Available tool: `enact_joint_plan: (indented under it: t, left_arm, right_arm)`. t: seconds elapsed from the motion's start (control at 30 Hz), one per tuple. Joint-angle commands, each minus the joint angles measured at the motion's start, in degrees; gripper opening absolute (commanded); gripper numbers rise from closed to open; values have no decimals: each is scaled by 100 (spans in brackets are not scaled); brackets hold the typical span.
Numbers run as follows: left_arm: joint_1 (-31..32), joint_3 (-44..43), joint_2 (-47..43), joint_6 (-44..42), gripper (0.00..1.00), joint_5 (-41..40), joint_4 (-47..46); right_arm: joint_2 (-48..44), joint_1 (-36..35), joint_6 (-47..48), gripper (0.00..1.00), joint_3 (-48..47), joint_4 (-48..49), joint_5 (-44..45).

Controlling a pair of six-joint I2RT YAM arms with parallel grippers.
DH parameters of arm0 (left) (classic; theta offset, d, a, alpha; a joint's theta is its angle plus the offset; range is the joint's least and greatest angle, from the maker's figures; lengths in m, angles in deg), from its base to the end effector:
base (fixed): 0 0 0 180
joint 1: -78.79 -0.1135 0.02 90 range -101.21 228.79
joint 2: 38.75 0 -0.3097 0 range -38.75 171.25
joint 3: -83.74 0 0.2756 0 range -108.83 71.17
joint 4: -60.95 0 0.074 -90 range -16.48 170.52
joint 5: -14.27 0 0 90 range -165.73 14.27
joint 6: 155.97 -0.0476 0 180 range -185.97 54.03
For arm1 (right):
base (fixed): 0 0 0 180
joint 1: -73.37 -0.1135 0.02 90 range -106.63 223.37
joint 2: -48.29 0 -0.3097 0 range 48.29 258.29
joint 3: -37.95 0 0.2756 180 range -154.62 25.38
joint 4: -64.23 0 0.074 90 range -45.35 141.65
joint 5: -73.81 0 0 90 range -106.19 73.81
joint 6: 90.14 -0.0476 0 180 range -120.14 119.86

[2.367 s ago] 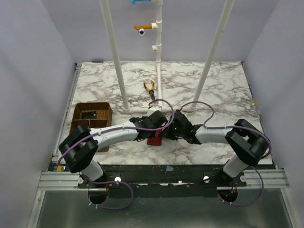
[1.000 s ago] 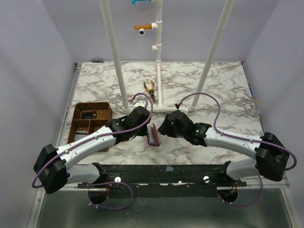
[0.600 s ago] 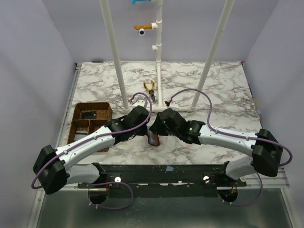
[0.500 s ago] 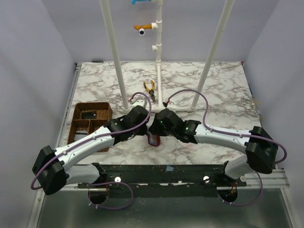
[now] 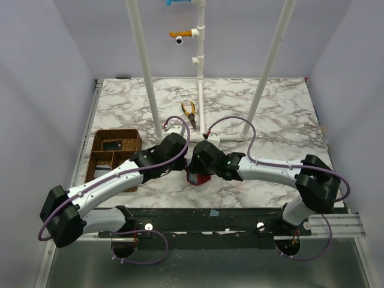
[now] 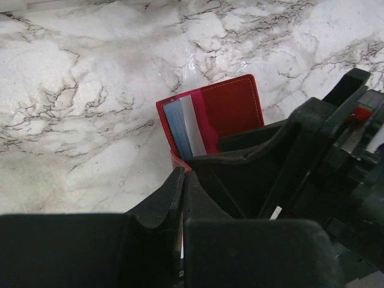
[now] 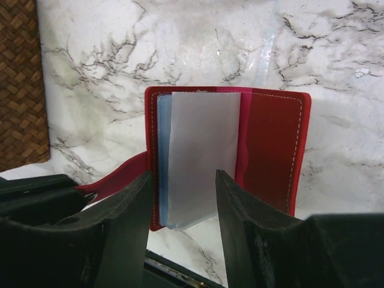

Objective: Take the credit cards out of the card holder
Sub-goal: Open the card holder at the center of the board.

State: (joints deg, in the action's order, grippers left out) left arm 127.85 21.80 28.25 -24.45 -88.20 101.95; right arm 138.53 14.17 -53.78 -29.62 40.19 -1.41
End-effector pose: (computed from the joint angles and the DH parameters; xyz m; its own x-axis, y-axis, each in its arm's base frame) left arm 0.1762 -0.1875 0.2875 -0.7771 -0.0919 -0.6226 0.1660 0.9243 -0.3436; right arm 0.1937 0.3012 0.2296 -0.8177 0.1490 -0.5561 -0.1391 0.8861 0.4421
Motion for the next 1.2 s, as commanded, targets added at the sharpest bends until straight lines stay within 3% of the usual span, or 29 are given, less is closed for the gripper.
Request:
enact_joint_plan:
  t: [0.0, 0.47, 1.17]
  left_arm:
    - [-50, 20, -100, 23, 0, 135, -120]
    - [-138, 146, -135, 40, 0, 113, -17]
    - [-508, 366, 0, -90, 0, 207, 135]
  right_arm:
    - [230, -30, -94, 48, 37, 128, 119]
    - [96, -22, -260, 23, 261, 32, 383]
    - [-331, 31, -298, 14, 411, -374, 705]
